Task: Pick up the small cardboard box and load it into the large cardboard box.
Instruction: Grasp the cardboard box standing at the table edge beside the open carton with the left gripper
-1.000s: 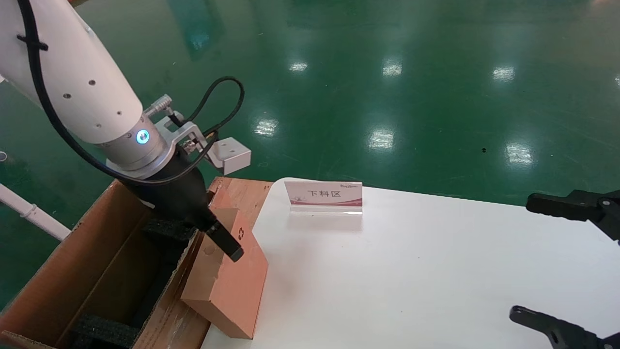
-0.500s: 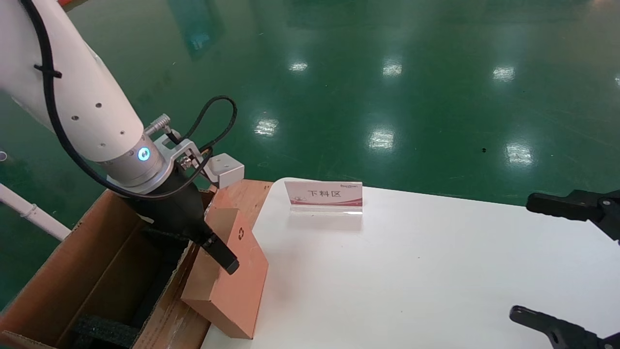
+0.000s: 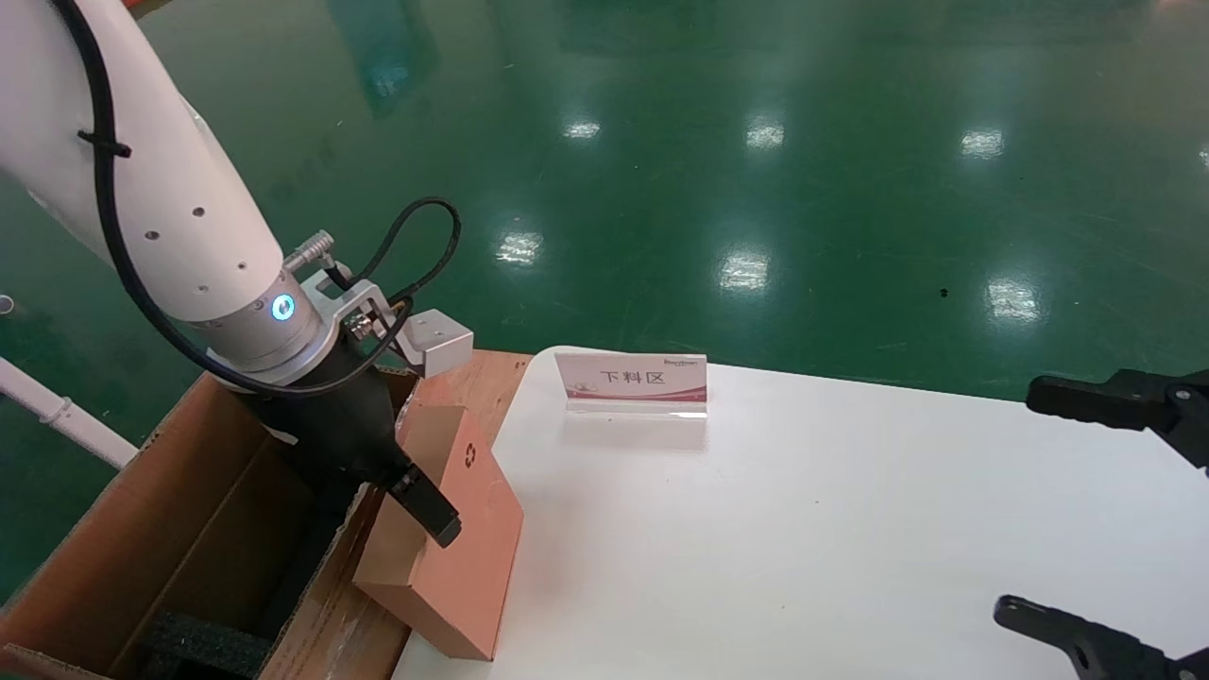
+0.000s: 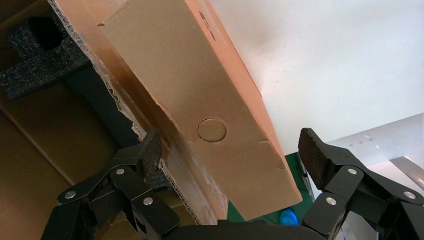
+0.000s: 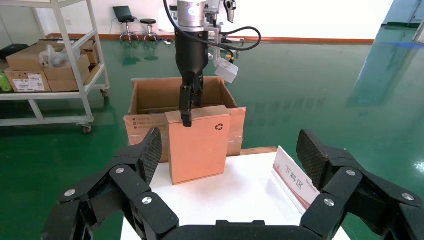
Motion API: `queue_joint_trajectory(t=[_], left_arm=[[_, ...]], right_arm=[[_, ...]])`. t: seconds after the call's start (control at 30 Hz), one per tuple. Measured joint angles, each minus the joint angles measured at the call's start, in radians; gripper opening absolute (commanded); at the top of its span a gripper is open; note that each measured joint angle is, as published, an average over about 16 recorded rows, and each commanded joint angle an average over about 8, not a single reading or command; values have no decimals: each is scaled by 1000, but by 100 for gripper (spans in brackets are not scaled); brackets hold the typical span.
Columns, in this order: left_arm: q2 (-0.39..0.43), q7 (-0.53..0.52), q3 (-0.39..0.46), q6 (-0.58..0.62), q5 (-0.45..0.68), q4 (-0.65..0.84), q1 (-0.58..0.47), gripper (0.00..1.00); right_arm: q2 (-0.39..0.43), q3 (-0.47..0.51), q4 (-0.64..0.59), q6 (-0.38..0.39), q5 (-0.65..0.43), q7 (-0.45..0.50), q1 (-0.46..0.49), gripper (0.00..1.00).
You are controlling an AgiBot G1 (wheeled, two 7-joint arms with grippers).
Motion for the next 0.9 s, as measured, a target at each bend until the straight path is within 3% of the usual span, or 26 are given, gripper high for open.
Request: queue_joint_trajectory(t=[0.9], left_arm=[[16,3,15,6,-16,32,-10,100]], right_arm=[[0,-1,-1,0,1,-1,0,100]])
